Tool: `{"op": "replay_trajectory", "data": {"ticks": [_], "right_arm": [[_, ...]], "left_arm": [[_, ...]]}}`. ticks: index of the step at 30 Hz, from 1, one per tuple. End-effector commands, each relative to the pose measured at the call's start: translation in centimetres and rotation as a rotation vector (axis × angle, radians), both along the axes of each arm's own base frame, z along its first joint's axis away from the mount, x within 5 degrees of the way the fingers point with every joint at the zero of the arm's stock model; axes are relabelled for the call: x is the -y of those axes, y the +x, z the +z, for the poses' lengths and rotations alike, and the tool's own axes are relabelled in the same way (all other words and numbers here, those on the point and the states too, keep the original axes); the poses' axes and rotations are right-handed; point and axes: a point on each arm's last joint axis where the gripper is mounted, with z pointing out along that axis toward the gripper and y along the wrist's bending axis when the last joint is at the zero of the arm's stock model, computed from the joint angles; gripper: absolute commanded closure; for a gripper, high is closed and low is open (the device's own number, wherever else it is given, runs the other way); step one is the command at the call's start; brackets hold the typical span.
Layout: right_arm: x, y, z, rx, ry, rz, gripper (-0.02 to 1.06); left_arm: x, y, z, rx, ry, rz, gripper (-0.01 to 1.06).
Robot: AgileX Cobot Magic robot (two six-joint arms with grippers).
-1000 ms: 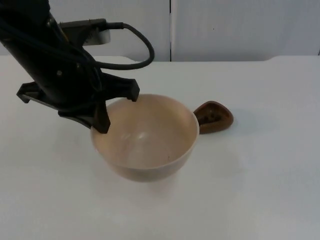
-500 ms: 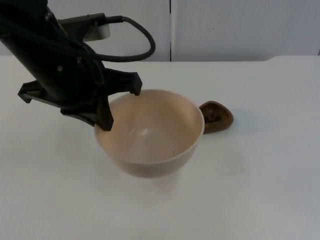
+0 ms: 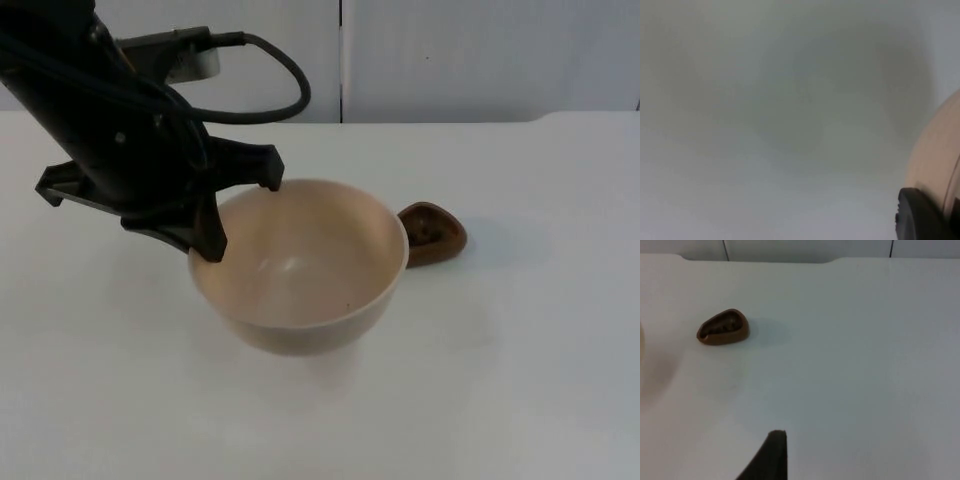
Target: Pick up the bowl with the left hand and pour the coffee beans from the cup into the bowl with the right hand.
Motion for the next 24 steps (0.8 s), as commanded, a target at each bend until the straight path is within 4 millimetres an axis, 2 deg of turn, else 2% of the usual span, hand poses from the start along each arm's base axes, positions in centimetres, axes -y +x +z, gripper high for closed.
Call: {"op": "replay_trajectory", "data": {"ticks": [1,6,13,17,18,20,24], "right_arm": [[0.0,-0.2,0.8,0.057,0.000,-0.009,-0.01],[-0.1,1.5,3.6,0.023,0.002,-0.008,-0.01],[-0.3,4.3,6.1,-0.024,-0.001,-0.010,-0.01],[-0.5,7.3,8.2,-0.075,0.000,-0.009,-0.01],[-0.5,8.1,8.4,-0.093,-0.001,-0.009,-0.01],[-0.6,8.5,8.6,-0.102,-0.002,-0.009,-0.01],[-0.7,11.5,9.4,-0.160,-0.005,-0.010,-0.01]], "left_arm": [[0.0,0.0,0.4,0.010,-0.016,0.017,1.05],[0.0,0.0,0.4,0.010,-0.016,0.017,1.05],[0.0,0.0,0.4,0.010,-0.016,0.017,1.05],[0.0,0.0,0.4,0.010,-0.016,0.017,1.05],[0.0,0.0,0.4,0.010,-0.016,0.017,1.05],[0.0,0.0,0.4,0.010,-0.016,0.017,1.05],[0.0,0.0,0.4,0.010,-0.016,0.017,1.05]]}}
